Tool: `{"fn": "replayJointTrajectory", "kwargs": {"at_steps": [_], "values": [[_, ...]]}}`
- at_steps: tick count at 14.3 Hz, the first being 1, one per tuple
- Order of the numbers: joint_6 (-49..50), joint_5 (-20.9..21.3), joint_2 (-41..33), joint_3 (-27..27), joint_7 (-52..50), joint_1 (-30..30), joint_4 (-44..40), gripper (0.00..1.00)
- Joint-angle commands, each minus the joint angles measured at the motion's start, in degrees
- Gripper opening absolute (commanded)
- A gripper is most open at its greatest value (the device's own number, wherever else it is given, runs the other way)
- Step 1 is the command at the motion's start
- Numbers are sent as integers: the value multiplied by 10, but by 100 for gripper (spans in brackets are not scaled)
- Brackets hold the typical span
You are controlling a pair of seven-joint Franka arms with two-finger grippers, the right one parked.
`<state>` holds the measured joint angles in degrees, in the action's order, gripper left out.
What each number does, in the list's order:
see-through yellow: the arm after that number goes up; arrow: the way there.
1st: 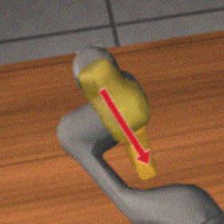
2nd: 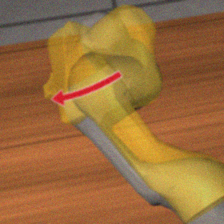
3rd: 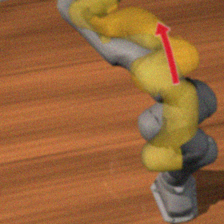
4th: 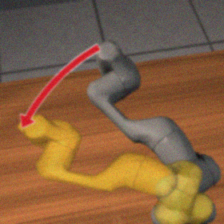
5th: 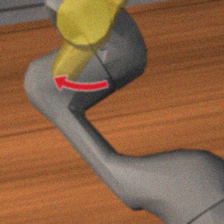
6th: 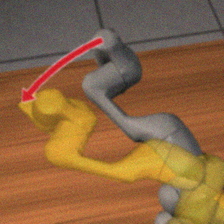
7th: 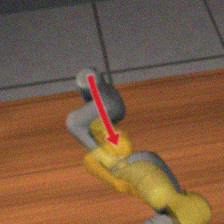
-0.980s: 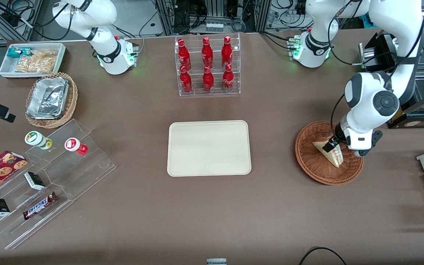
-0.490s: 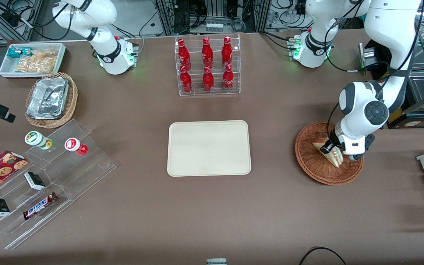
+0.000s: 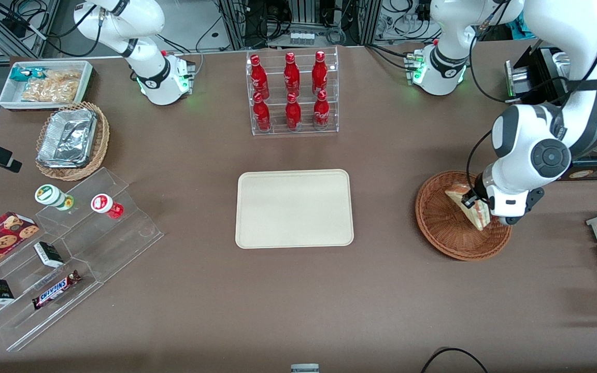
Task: Place sandwich from basket to tray
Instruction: 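Lift the sandwich and carry it with the left gripper over the beige tray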
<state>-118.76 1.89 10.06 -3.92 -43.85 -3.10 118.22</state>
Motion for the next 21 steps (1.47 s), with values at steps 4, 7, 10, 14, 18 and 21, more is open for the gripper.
{"fn": "replayJointTrajectory", "kwargs": {"at_steps": [4, 7, 10, 14, 18, 21], "values": [[42, -5, 95, -37, 97, -101, -133, 15], [56, -14, 172, -38, 49, -174, -233, 15], [56, -28, 245, -38, -26, -240, -321, 15], [51, -28, 300, -38, -80, -305, -388, 15], [32, -28, 339, -38, -116, -346, -426, 15], [-12, -29, 360, -45, -131, -356, -425, 15]]}}
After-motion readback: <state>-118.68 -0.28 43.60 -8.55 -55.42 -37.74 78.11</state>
